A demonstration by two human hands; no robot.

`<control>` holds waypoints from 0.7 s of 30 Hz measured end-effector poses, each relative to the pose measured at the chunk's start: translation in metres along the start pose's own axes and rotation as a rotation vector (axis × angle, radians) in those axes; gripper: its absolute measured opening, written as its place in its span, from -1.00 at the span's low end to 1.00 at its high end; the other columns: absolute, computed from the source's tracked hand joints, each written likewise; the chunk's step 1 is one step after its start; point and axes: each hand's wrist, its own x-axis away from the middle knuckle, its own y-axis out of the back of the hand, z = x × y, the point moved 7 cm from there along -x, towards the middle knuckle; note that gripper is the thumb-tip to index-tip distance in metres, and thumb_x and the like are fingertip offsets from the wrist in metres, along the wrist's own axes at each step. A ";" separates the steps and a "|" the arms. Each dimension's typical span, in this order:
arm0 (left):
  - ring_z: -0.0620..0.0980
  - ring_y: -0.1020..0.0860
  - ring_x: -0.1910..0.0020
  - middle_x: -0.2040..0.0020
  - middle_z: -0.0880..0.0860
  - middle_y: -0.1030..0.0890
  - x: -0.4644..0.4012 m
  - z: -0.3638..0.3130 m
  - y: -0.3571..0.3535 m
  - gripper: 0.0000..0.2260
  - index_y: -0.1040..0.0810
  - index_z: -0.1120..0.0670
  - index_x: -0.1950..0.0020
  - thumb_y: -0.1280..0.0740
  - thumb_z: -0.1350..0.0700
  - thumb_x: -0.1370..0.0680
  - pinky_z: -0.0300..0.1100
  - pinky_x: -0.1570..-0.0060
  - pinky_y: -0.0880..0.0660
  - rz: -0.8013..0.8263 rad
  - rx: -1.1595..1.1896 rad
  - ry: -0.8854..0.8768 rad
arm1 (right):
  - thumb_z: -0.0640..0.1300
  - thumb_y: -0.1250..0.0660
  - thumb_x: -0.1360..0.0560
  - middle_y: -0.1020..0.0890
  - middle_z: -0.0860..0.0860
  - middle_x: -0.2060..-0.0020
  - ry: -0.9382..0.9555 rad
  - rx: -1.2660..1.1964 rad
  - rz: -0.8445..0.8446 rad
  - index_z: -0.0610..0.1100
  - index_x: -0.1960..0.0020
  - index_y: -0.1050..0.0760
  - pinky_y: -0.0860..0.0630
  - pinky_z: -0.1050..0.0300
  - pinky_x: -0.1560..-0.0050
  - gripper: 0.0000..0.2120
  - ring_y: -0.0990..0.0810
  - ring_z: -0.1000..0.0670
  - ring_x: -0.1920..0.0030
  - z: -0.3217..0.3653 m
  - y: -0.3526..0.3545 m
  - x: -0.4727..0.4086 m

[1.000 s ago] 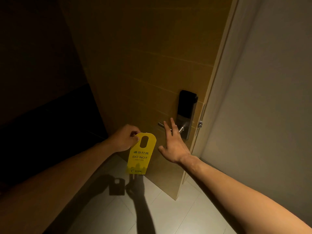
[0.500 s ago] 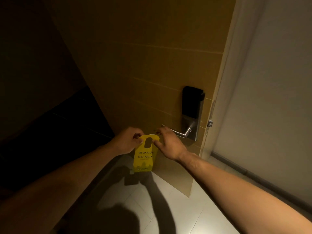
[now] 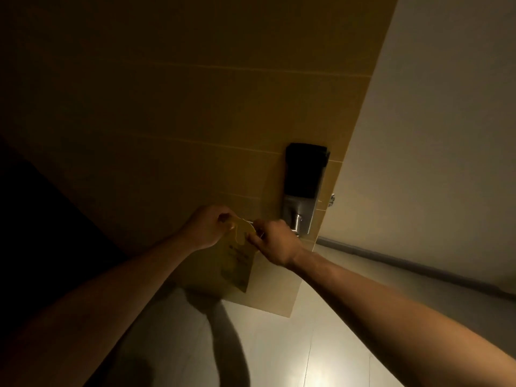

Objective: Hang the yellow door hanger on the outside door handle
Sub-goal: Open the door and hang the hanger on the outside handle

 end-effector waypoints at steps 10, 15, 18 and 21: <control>-0.02 -0.62 -0.01 -0.03 0.06 -0.66 -0.053 0.002 0.003 -0.83 -0.61 0.08 -0.11 -0.37 0.15 -0.53 -0.14 0.02 -0.57 0.124 -0.047 -0.246 | -0.07 -0.28 -0.63 -0.64 -0.02 0.21 -0.352 0.053 -0.156 -0.10 0.08 -0.55 -0.64 0.01 0.03 -0.83 -0.66 0.01 0.20 0.019 -0.002 -0.013; -0.01 -0.60 0.04 -0.02 0.09 -0.66 -0.063 -0.006 -0.007 -0.83 -0.62 0.09 -0.11 -0.38 0.16 -0.53 -0.21 0.13 -0.47 0.147 -0.031 -0.299 | -0.05 -0.29 -0.62 -0.59 0.04 0.28 -0.438 0.100 -0.204 -0.08 0.09 -0.57 -0.61 0.10 0.10 -0.84 -0.64 0.04 0.25 0.013 0.002 -0.005; -0.01 -0.60 0.08 -0.01 0.10 -0.66 -0.068 -0.012 -0.014 -0.82 -0.63 0.10 -0.13 -0.35 0.16 -0.54 -0.18 0.11 -0.50 0.193 -0.020 -0.326 | -0.06 -0.30 -0.61 -0.57 0.07 0.29 -0.465 0.111 -0.233 -0.08 0.07 -0.57 -0.58 0.14 0.13 -0.86 -0.62 0.06 0.26 0.007 0.007 0.001; -0.04 -0.60 0.12 0.01 0.08 -0.66 -0.071 -0.020 -0.020 -0.82 -0.63 0.10 -0.13 -0.33 0.13 -0.56 -0.18 0.15 -0.49 0.238 -0.007 -0.348 | -0.08 -0.30 -0.62 -0.58 0.05 0.25 -0.480 0.115 -0.263 -0.11 0.02 -0.59 -0.58 0.16 0.13 -0.86 -0.63 0.04 0.23 0.001 0.011 0.013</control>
